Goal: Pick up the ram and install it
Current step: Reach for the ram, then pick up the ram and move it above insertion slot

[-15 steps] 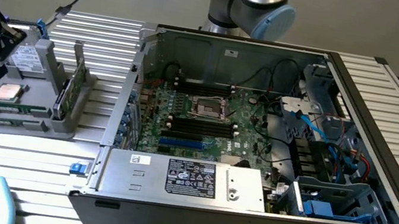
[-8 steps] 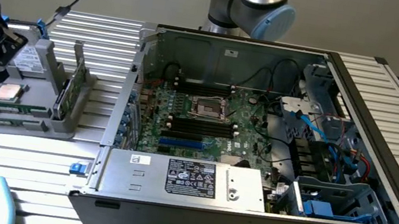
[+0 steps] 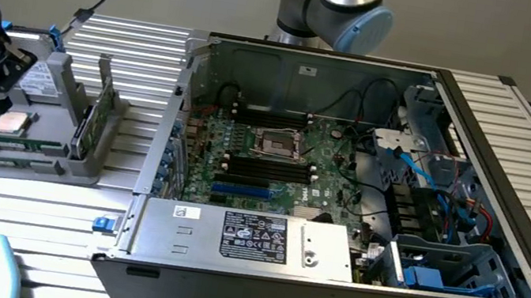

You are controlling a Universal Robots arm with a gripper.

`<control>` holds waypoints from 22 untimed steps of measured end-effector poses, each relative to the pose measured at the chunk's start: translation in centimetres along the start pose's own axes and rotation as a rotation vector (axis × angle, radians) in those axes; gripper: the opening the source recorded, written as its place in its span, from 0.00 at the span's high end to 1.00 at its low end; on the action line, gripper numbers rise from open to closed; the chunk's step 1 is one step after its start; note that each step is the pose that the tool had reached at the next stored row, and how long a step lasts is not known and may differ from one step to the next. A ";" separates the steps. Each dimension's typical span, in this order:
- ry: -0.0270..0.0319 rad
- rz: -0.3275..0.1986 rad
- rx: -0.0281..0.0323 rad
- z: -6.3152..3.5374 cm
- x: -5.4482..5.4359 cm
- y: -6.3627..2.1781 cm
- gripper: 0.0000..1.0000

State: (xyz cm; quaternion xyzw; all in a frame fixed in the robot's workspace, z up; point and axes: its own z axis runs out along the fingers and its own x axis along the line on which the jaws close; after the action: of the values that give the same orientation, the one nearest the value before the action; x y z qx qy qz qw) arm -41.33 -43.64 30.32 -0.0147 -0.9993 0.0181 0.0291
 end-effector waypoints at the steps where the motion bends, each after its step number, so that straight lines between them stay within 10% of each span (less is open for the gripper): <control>1: -0.0001 0.000 0.0000 0.00 0.0 0.00 0.90; 15: -0.0007 -0.001 -0.0007 0.01 0.0 0.00 0.90; 22: -0.0090 -0.090 -0.0149 0.11 0.0 0.01 0.90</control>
State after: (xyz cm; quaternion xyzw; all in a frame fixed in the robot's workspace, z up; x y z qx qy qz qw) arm -41.33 -43.63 30.21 0.0301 -0.9992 0.0094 0.0253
